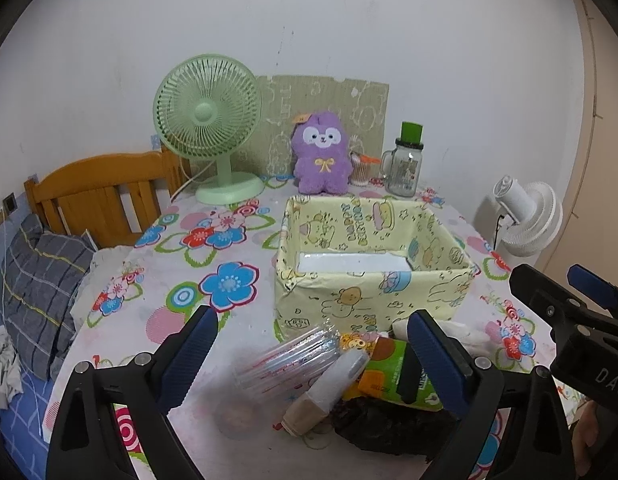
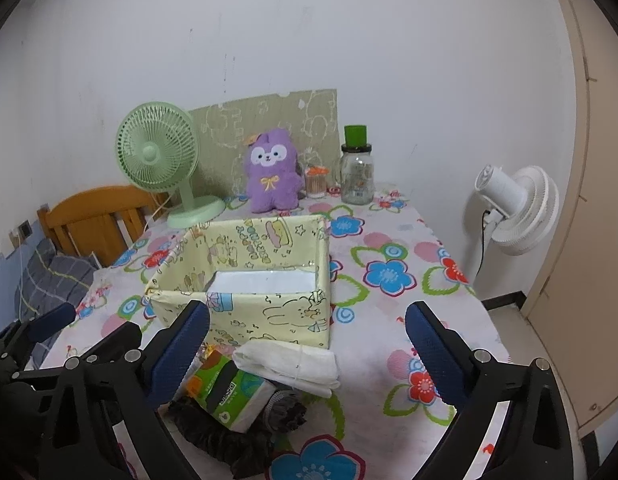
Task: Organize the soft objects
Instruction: 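Grasp the white rolled item with the left tool while the right tool grasps the green tissue pack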
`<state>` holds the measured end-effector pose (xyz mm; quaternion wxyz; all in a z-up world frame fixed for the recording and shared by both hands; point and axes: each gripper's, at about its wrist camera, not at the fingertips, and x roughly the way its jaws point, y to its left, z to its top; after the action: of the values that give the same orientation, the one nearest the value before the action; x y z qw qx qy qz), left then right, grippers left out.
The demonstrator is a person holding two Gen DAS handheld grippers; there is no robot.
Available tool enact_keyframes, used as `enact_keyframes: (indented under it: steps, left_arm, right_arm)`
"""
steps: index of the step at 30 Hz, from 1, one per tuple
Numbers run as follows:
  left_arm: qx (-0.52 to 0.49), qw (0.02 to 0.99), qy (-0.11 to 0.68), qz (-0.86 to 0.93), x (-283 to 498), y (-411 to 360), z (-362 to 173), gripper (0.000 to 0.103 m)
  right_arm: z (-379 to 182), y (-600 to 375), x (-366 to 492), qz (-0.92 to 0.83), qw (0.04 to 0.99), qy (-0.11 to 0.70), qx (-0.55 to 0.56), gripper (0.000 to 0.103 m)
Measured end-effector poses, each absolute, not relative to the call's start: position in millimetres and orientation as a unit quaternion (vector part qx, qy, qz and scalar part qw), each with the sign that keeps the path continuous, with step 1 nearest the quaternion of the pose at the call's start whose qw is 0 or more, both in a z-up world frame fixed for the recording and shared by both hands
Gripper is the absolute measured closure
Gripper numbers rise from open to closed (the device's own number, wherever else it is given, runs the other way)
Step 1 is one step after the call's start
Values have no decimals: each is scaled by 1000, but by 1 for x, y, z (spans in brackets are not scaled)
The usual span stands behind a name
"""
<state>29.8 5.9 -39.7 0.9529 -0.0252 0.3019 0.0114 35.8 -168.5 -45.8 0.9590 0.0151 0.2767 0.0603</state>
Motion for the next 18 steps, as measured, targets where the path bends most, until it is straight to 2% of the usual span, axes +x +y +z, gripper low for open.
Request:
enact_keyframes:
  steps: [18]
  left_arm:
    - [-14,935,354,-2,55,7,-75,15]
  right_arm:
    - [-85,-151,70,73,939,337,7,4]
